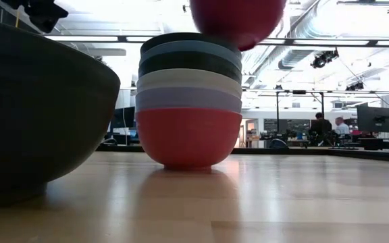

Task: Nest bowls inside each other
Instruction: Stack the pink bowl on the black bowl

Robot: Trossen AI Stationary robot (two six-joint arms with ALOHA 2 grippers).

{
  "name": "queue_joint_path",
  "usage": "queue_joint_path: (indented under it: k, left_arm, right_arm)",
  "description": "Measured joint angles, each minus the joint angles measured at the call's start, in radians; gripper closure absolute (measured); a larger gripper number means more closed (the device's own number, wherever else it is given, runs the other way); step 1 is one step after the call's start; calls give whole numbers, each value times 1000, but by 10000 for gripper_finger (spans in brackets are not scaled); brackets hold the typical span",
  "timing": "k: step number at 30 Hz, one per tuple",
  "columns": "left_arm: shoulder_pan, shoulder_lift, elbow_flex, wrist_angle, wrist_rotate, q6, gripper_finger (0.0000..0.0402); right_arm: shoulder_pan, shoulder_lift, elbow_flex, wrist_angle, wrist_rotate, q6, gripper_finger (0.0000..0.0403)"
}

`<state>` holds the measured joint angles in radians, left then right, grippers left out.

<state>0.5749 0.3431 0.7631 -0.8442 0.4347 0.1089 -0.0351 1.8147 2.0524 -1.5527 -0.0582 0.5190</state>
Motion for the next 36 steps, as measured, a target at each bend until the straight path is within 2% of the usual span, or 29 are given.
queue_joint_path:
  k: [6, 12, 29, 36]
  left_arm:
    - [0, 0, 0, -12, 0, 0, 227]
    - [0, 0, 0, -42, 0, 18, 227]
    - [0, 0, 0, -50, 0, 26, 227]
    - [0, 0, 0, -50, 0, 25, 227]
  right_arm:
    - [-25, 124, 130, -14, -7, -84, 403]
    - [-38, 201, 182, -14, -30, -144, 403]
    - [-61, 204, 185, 94, -52, -171, 403]
    - [-61, 249, 184, 105, -76, -162, 403]
